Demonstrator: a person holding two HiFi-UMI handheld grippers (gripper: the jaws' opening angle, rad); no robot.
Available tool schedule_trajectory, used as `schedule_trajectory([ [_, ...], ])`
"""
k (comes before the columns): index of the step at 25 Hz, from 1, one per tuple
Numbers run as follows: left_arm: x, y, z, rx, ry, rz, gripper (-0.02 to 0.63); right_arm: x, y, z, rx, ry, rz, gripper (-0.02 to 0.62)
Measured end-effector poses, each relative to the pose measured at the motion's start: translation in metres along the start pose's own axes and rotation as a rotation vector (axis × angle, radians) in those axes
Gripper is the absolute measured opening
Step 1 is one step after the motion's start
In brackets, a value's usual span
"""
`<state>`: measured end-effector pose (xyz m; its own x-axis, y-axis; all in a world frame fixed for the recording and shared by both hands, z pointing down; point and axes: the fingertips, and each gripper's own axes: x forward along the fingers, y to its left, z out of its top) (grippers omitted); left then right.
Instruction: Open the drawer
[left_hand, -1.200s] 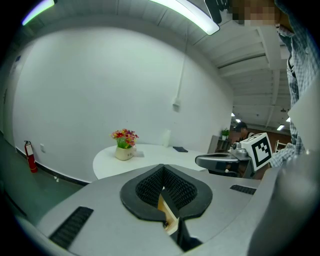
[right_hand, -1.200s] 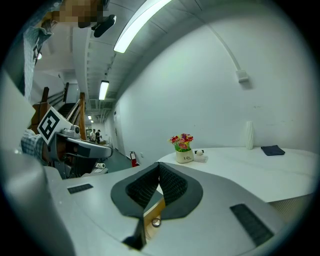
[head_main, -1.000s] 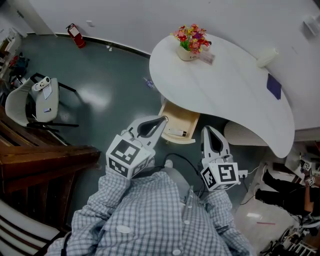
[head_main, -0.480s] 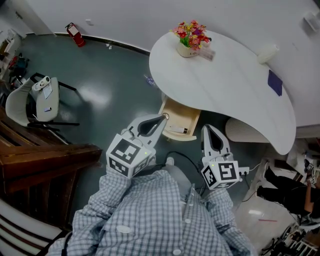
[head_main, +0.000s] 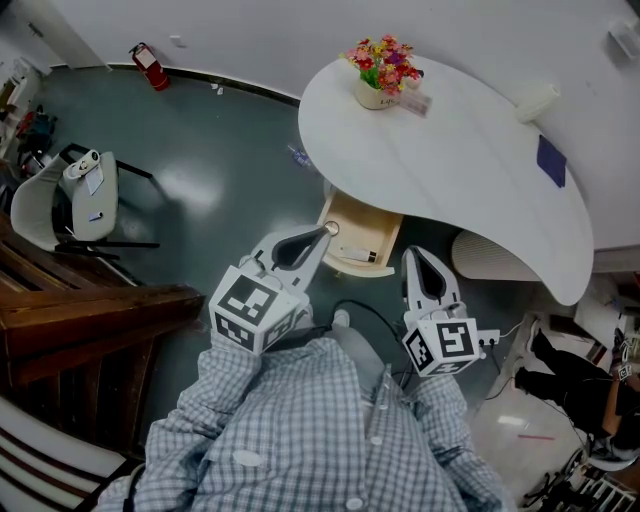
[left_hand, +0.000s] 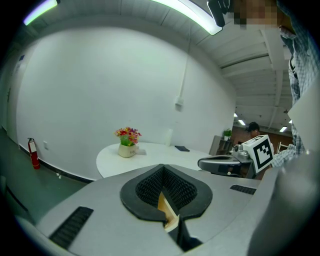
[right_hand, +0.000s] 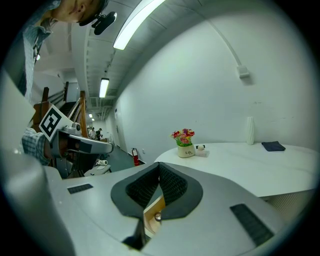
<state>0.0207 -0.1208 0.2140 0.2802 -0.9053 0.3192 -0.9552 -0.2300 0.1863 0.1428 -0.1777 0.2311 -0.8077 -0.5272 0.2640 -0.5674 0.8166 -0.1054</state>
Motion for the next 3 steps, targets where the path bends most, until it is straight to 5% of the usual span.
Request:
schedule_trajectory([
  [3,-0.0025,0.0017,-0.0014,0.005,0.002,0.003,0.003,-0.0002,0.0018,-0.0005,-0.004,0.001,0.004,0.009],
])
